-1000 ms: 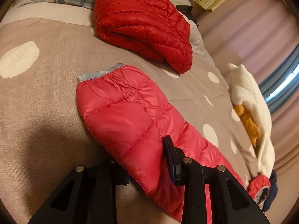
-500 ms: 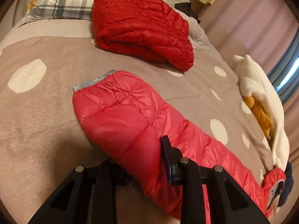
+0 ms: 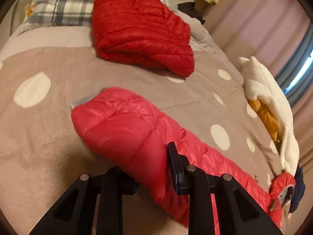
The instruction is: Fold large clothes
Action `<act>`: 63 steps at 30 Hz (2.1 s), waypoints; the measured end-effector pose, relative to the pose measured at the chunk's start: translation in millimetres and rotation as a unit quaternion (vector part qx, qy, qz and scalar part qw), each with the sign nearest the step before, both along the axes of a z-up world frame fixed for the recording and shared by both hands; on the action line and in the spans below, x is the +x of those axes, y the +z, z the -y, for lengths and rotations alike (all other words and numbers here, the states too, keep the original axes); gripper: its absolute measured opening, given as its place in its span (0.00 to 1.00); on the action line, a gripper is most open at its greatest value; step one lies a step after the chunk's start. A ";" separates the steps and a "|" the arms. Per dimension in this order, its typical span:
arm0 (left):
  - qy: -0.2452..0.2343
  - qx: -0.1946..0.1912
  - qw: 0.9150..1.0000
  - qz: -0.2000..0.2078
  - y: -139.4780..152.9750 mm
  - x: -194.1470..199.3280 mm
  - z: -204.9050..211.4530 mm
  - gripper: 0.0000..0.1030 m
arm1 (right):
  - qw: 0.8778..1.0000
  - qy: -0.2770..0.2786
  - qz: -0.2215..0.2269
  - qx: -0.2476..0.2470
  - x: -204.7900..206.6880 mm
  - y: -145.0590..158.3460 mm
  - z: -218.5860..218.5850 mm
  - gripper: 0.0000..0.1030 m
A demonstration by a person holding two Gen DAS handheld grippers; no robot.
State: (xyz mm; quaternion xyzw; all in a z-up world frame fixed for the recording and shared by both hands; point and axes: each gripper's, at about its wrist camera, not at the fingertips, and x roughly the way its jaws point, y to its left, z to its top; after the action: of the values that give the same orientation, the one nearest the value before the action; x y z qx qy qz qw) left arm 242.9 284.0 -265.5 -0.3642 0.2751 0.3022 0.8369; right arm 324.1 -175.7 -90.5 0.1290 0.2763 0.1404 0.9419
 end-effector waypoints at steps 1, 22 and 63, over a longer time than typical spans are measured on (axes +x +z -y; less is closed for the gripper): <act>-0.002 0.004 1.000 0.003 3.1 0.8 1.2 0.25 | 1.000 -0.002 0.010 0.007 -3.7 4.8 6.0 0.79; -0.093 0.134 0.983 0.082 103.2 10.7 69.4 0.25 | 0.961 -0.110 -0.208 -0.146 68.3 -177.5 54.7 0.43; -0.307 0.085 0.939 0.129 141.5 36.7 280.4 0.86 | 0.972 -0.186 -0.117 -0.079 1.0 -52.3 119.8 0.69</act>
State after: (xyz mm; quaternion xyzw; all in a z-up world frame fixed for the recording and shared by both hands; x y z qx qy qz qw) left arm 279.6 3.6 -124.0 -0.2255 0.2371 0.0031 0.9449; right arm 325.2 -295.6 -142.8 0.1186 0.3656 -0.0754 0.9201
